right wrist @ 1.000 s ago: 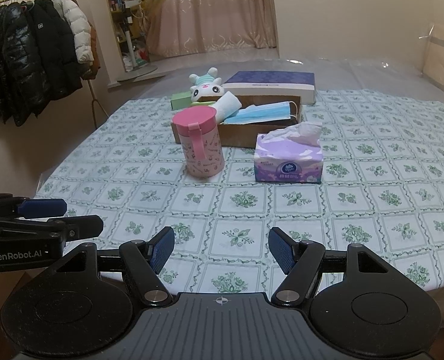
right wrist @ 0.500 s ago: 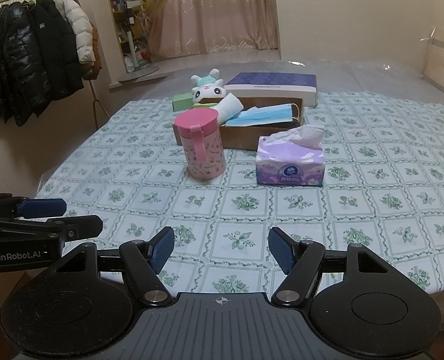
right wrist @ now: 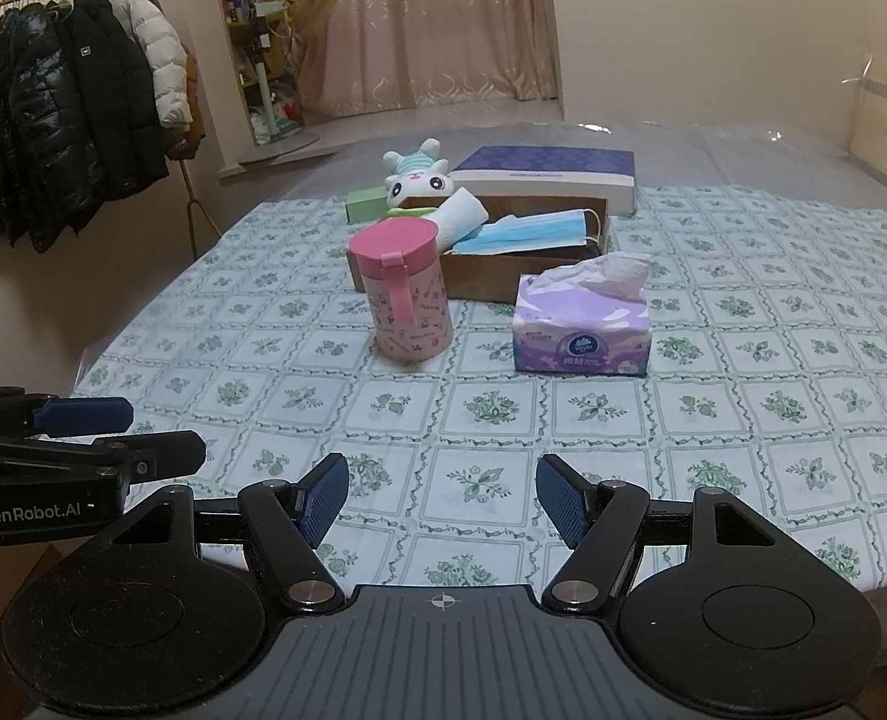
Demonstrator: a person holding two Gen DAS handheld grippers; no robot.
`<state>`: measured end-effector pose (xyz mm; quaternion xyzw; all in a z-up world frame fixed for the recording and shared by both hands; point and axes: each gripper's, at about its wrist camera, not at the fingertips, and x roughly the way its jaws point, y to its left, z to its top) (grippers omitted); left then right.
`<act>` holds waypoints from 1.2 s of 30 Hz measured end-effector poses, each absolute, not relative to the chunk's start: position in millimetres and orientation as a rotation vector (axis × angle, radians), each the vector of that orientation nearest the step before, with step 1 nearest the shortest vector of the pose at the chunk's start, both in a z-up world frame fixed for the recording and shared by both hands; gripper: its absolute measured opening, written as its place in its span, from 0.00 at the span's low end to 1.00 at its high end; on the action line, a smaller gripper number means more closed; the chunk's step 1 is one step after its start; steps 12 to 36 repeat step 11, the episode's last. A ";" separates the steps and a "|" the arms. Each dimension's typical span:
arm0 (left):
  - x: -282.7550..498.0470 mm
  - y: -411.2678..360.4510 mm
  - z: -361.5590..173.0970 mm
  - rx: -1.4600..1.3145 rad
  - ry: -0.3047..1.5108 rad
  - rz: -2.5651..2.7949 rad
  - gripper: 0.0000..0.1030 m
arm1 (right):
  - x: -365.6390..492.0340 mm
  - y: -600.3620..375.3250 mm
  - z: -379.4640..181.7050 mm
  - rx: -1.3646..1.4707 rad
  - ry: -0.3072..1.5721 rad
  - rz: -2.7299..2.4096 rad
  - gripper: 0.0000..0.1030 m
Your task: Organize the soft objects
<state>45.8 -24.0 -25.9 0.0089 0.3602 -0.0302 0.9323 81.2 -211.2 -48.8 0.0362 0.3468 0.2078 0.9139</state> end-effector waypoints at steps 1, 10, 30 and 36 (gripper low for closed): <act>45.4 -23.9 -26.0 0.019 0.737 -0.062 0.58 | 82.1 -211.0 -48.0 0.074 0.714 0.430 0.67; 48.3 -22.0 -25.8 0.022 0.731 -0.058 0.58 | 83.3 -210.2 -47.9 0.075 0.715 0.431 0.67; 49.5 -21.4 -26.2 0.018 0.738 -0.057 0.58 | 84.1 -210.1 -47.8 0.075 0.715 0.431 0.67; 49.5 -21.4 -26.2 0.018 0.738 -0.057 0.58 | 84.1 -210.1 -47.8 0.075 0.715 0.431 0.67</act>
